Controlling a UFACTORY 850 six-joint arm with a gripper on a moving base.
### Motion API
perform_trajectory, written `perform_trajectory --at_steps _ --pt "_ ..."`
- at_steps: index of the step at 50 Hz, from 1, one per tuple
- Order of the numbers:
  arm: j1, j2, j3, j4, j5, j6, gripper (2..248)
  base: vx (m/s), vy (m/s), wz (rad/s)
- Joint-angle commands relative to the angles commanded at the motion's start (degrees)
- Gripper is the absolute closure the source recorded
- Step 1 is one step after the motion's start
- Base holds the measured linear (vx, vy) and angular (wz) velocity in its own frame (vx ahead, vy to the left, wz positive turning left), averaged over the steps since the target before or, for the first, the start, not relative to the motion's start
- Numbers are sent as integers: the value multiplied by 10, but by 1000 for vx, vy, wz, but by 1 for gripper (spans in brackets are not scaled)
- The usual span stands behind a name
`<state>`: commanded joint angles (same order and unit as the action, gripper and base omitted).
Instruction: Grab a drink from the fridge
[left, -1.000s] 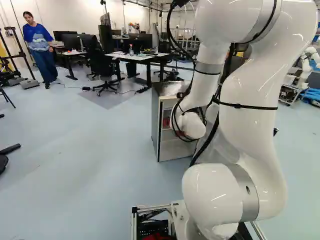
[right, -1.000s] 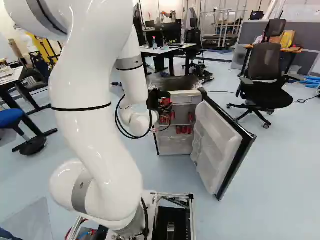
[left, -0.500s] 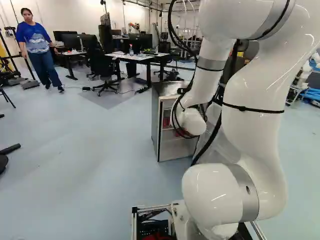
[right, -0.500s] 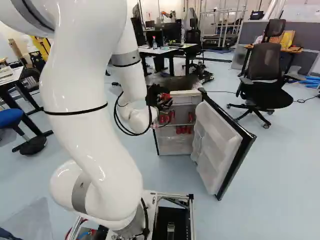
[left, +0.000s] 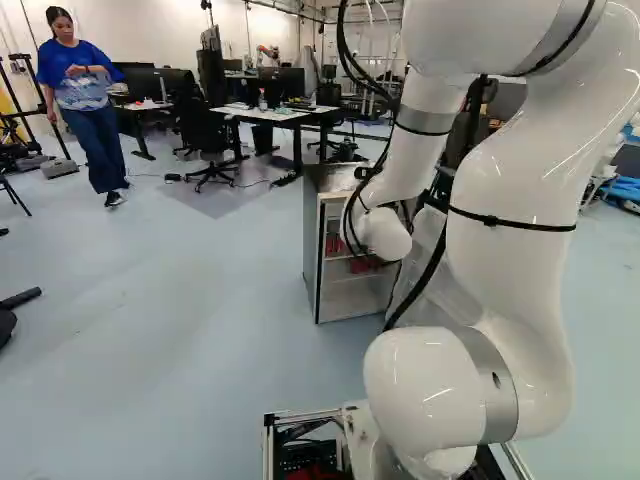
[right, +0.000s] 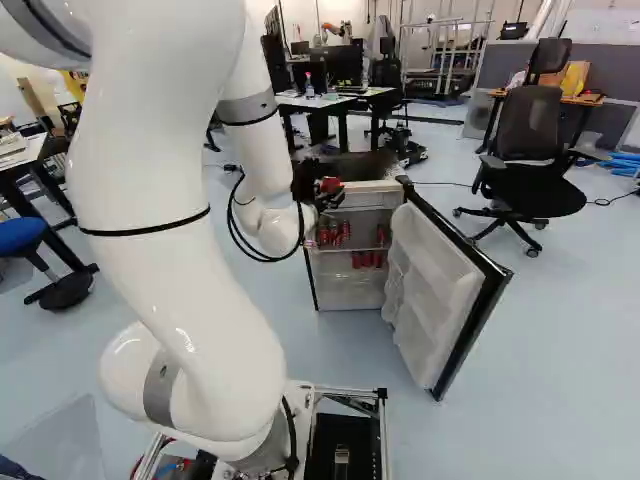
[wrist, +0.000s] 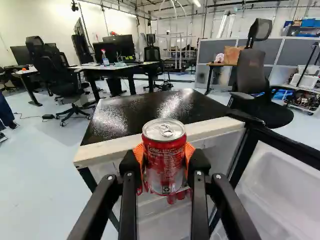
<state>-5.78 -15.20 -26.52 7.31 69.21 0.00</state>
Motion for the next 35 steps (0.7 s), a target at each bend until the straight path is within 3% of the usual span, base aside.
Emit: perform_trajectory --at_steps 35 --pt "3 7 -48 0 -47 0 151 0 0 0"
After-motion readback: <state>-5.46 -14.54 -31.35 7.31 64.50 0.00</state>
